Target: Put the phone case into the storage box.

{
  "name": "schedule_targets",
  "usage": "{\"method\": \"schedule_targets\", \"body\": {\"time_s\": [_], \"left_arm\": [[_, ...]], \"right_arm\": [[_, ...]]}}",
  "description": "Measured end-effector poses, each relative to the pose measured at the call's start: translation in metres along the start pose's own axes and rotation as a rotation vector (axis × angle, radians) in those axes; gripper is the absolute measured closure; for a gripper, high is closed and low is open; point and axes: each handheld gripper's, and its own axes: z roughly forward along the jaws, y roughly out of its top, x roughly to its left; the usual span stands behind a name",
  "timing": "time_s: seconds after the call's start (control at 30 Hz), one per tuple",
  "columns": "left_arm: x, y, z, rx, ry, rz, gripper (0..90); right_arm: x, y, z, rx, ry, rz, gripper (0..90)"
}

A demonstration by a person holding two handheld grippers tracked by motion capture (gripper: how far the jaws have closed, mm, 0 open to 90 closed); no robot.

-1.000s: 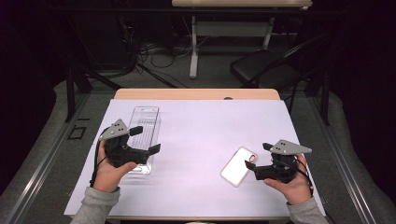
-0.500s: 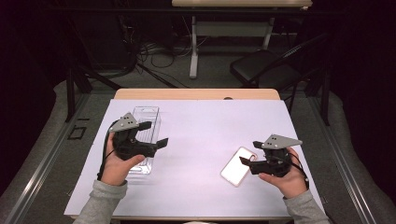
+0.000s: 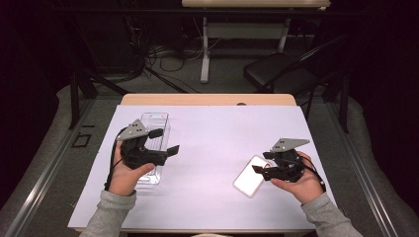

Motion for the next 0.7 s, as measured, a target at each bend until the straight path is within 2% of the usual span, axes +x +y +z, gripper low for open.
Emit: {"method": "schedule_targets", "body": {"time_s": [0.3,0.33,0.43,0.47,0.7], "left_arm": [[-0.002,0.0,-0.004,-0.003,0.0,0.009,15.1],[-0.003,0.0,-0.005,-0.004,0.0,0.007,15.1],[-0.003,0.0,-0.006,-0.006,0.001,0.012,15.1],[-0.004,0.001,-0.006,-0.008,0.001,0.013,15.1],[-0.004,0.001,-0.008,-0.007,0.007,0.012,15.2]], "right_arm": [[0.0,0.005,0.008,0.094,0.013,-0.016,42.8],[0.0,0.007,0.009,0.119,0.017,-0.038,42.9],[0.001,0.008,0.011,0.144,0.023,-0.052,43.5],[0.001,0.01,0.012,0.169,0.02,-0.068,43.6],[-0.002,0.015,0.02,0.242,0.001,-0.093,43.9]]}}
